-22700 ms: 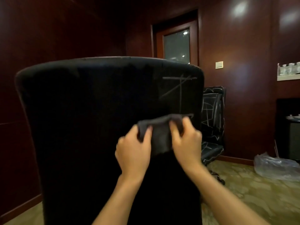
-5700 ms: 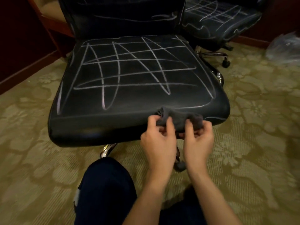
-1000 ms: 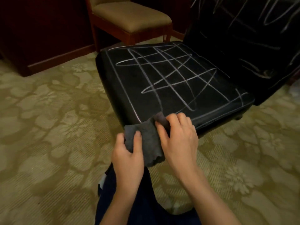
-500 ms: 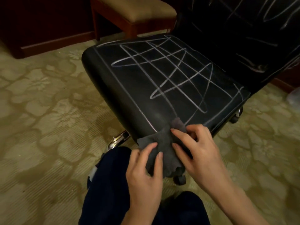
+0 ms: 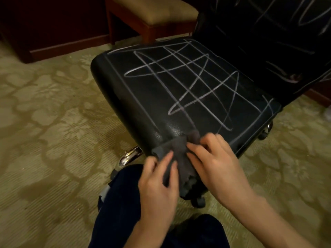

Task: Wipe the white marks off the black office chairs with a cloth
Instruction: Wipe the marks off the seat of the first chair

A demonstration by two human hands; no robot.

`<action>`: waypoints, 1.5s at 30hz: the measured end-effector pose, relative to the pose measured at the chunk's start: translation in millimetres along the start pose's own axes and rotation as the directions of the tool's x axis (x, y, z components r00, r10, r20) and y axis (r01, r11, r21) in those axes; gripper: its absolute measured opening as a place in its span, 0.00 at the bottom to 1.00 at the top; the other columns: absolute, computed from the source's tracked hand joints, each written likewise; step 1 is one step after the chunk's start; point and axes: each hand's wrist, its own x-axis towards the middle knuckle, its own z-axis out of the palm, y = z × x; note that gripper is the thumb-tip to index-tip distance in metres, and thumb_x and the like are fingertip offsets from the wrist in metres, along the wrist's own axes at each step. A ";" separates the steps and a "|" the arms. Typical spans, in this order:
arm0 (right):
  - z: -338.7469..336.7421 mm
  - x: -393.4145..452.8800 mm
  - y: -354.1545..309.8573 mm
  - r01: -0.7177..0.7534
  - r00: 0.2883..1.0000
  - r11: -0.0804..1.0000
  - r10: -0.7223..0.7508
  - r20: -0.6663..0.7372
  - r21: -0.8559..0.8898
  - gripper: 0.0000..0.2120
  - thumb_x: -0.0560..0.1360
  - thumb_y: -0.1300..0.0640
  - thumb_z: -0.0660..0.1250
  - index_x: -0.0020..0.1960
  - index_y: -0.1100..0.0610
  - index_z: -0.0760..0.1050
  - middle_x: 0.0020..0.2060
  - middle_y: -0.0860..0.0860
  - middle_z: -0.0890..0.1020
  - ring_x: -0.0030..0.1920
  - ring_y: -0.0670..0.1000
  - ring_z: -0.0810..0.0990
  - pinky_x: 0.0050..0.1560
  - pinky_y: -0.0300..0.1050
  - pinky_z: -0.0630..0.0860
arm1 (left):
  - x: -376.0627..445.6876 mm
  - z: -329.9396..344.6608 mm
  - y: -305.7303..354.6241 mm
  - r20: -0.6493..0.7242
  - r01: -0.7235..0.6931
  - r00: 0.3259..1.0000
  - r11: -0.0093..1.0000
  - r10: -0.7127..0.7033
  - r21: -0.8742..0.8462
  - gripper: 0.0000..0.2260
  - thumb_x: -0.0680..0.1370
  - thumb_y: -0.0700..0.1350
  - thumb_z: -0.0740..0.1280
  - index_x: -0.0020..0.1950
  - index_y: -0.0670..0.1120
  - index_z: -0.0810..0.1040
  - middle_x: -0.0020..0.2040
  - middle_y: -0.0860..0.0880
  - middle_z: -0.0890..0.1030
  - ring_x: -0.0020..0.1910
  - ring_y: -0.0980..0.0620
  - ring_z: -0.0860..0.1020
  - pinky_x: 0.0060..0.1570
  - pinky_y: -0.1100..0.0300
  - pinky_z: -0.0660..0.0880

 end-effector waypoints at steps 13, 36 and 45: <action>39.0 94.1 -9.8 0.042 0.996 0.997 -0.047 -0.072 -0.065 0.07 0.77 0.57 0.69 0.46 0.60 0.82 0.47 0.56 0.78 0.44 0.58 0.76 0.43 0.52 0.77 | 82.5 3.4 -33.8 -0.112 -0.005 0.993 0.991 0.020 0.133 0.11 0.79 0.40 0.69 0.60 0.39 0.82 0.44 0.49 0.71 0.40 0.61 0.67 0.42 0.71 0.66; 58.6 110.4 -19.3 0.035 0.989 0.999 -0.032 -0.144 0.022 0.06 0.76 0.58 0.70 0.48 0.60 0.82 0.48 0.55 0.79 0.45 0.56 0.76 0.43 0.49 0.76 | 105.0 -12.1 -45.3 -0.078 -0.028 0.995 0.952 0.054 0.304 0.14 0.80 0.46 0.65 0.64 0.45 0.82 0.48 0.47 0.78 0.41 0.47 0.78 0.41 0.46 0.78; 29.9 19.1 37.8 -0.020 0.988 0.998 0.011 -0.151 -0.062 0.12 0.79 0.56 0.64 0.53 0.62 0.82 0.44 0.56 0.78 0.41 0.57 0.74 0.39 0.55 0.76 | 41.1 31.5 -3.2 0.099 -0.232 0.972 0.941 0.213 0.247 0.13 0.80 0.46 0.64 0.63 0.47 0.82 0.45 0.52 0.75 0.39 0.56 0.71 0.39 0.58 0.70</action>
